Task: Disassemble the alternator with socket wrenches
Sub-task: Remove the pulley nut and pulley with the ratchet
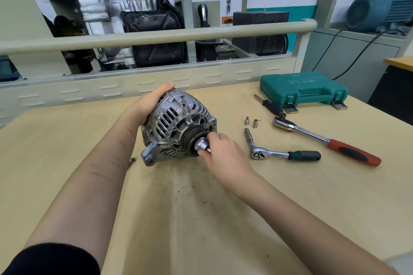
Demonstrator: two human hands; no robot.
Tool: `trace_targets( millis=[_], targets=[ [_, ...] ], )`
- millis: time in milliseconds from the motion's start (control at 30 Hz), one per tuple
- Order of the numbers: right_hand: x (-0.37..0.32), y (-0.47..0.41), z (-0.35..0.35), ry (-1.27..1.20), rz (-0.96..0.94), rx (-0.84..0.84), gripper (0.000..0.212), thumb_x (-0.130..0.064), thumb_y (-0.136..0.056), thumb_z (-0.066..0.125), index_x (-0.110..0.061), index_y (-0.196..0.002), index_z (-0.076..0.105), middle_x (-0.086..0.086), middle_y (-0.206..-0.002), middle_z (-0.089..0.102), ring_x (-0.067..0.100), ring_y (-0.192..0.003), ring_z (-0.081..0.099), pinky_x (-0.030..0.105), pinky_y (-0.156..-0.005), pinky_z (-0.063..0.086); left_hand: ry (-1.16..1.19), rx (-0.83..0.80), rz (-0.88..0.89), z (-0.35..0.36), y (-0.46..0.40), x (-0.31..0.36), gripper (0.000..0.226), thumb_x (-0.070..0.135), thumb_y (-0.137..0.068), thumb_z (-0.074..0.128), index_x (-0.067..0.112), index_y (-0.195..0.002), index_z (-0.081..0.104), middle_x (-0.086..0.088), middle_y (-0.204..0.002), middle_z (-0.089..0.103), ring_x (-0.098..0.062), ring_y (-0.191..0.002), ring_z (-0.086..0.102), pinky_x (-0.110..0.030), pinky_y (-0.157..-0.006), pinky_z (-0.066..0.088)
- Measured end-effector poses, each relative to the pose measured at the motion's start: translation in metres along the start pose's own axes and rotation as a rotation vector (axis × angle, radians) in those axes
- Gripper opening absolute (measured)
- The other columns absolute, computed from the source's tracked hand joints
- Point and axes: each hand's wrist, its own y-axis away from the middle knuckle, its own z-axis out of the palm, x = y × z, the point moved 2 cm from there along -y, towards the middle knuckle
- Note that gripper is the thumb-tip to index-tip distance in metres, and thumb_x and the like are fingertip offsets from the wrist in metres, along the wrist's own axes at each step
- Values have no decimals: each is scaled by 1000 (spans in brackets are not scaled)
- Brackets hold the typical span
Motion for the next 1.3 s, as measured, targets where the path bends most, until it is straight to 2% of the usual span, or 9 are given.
trace_targets(
  millis=[200, 400, 500, 700, 833, 967, 1100, 1167, 1300],
  targets=[
    [-1, 3, 5, -40, 21, -13, 31, -28, -94, 50, -7, -116, 47, 9, -111, 52, 27, -99, 53, 28, -69, 32, 10, 3, 2, 1, 1, 0, 63, 56, -83, 51, 3, -114, 62, -20, -110, 65, -38, -101, 62, -46, -96, 46],
    [32, 2, -2, -1282, 355, -389, 33, 21, -78, 44, 7, -105, 57, 13, -81, 61, 19, -70, 60, 27, -70, 52, 0, 33, 1, -1, -1, -1, 64, 58, -80, 54, 5, -113, 63, -18, -107, 67, -36, -98, 64, -45, -94, 47],
    [36, 9, 2, -1557, 414, -404, 33, 21, -83, 42, 15, -113, 53, 18, -80, 66, 19, -66, 67, 23, -67, 57, -2, 37, -8, 0, 0, 0, 64, 59, -80, 54, 5, -113, 63, -18, -106, 68, -36, -97, 64, -42, -90, 49],
    [42, 21, -3, -1339, 421, -622, 22, -28, -96, 44, -19, -114, 52, 15, -71, 69, 25, -61, 68, 28, -53, 55, -7, 38, -4, 0, 0, 0, 64, 58, -81, 52, 4, -114, 62, -18, -106, 67, -36, -97, 64, -43, -92, 48],
    [57, 44, 0, -1324, 505, -817, 47, -47, -95, 26, -10, -101, 54, 7, -64, 67, 18, -53, 65, 22, -46, 50, -19, 34, 6, -1, 0, -1, 64, 60, -80, 52, 5, -113, 63, -18, -106, 67, -35, -97, 64, -45, -95, 47],
    [53, 59, 0, -1337, 561, -560, 36, -32, -97, 36, -11, -78, 58, -4, -47, 40, 6, -31, 31, 16, -31, 25, -23, 22, 10, -1, 0, -1, 65, 60, -79, 52, 5, -112, 63, -17, -104, 68, -36, -97, 64, -46, -95, 46],
    [28, 60, -9, -65, 159, -32, 32, -39, -93, 40, -21, -67, 42, -7, -57, 41, 10, -49, 39, 22, -42, 18, -17, 35, 10, 0, 0, 0, 64, 61, -78, 53, 7, -110, 65, -17, -105, 68, -35, -96, 65, -45, -94, 47],
    [25, 65, -4, 188, 65, 39, 24, -43, -93, 36, -23, -85, 44, -6, -74, 52, 18, -69, 50, 28, -47, 20, -24, 37, 5, 0, 0, 0, 64, 61, -78, 54, 7, -110, 65, -16, -104, 69, -35, -96, 65, -46, -95, 46],
    [28, 62, 2, -745, 341, -170, 28, -42, -95, 39, -18, -81, 44, -6, -64, 52, 9, -43, 40, 22, -43, 28, -37, 25, 16, -1, 1, 0, 66, 63, -77, 52, 7, -110, 65, -16, -104, 69, -35, -96, 65, -48, -96, 46]
  ],
)
